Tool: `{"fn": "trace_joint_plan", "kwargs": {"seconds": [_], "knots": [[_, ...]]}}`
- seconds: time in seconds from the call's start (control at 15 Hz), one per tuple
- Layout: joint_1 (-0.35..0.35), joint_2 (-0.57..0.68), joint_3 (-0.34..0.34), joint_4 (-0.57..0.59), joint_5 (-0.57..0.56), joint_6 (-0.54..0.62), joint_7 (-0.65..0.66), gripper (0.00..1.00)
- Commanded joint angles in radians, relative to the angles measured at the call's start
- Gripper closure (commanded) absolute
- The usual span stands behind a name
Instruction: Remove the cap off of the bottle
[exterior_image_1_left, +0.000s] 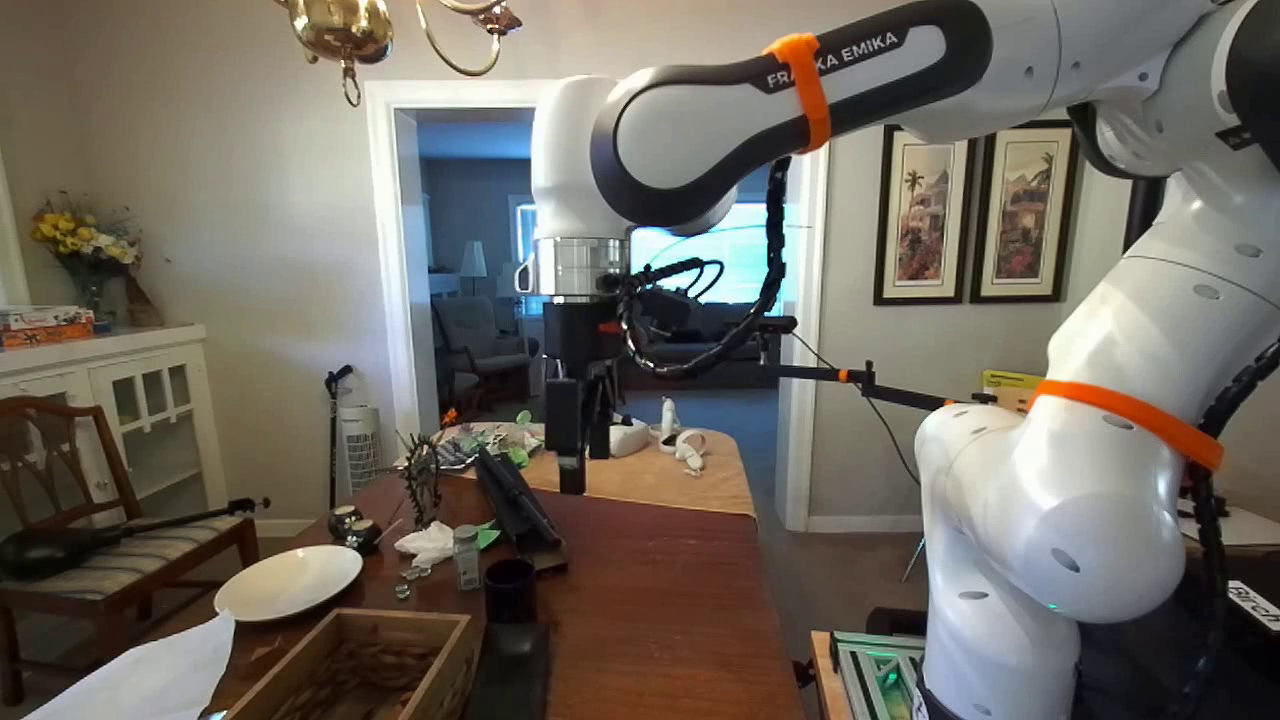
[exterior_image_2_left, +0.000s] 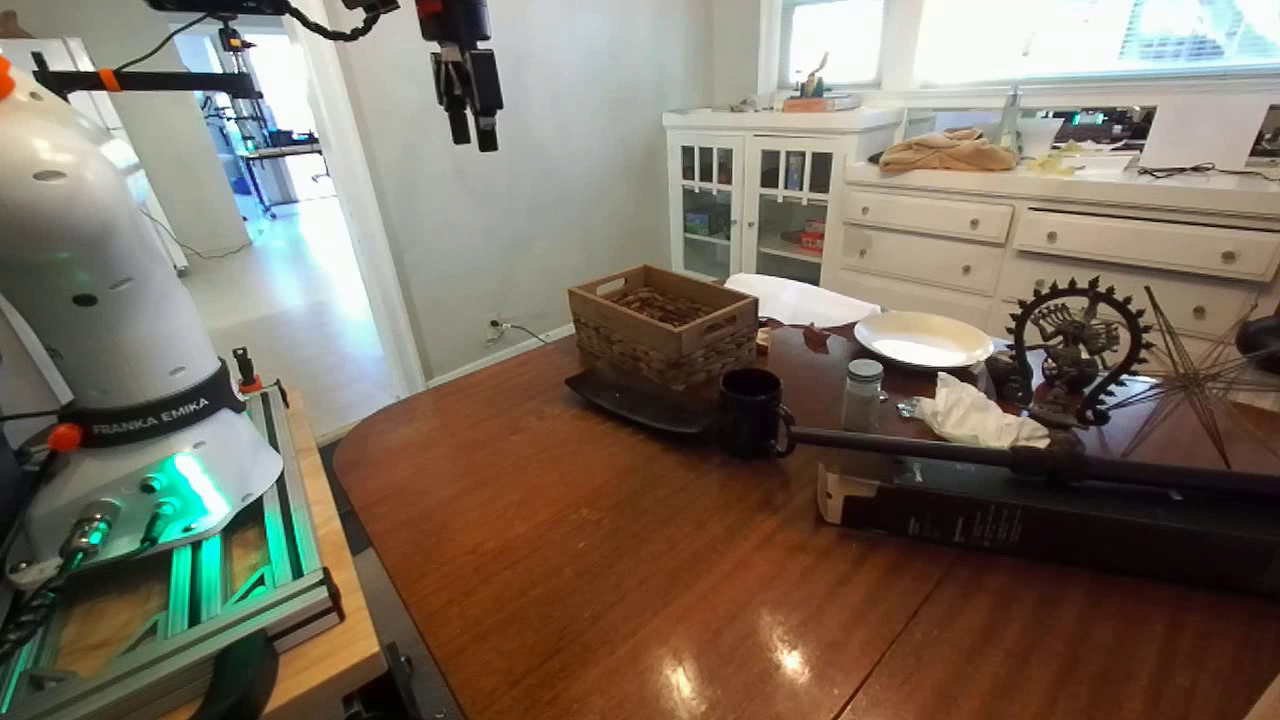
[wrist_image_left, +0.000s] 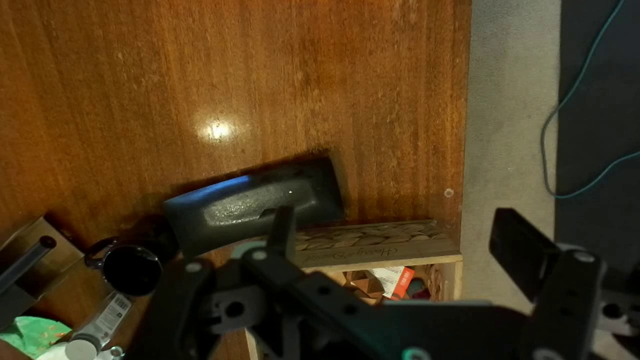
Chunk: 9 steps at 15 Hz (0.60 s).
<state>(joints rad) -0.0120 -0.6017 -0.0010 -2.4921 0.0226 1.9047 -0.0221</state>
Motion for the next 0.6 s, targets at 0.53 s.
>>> {"fn": "trace_joint_plan", "kwargs": {"seconds": [0.53], "knots": [[-0.095, 0.009, -0.001, 0.006, -0.236, 0.253, 0.022, 0.00]]}}
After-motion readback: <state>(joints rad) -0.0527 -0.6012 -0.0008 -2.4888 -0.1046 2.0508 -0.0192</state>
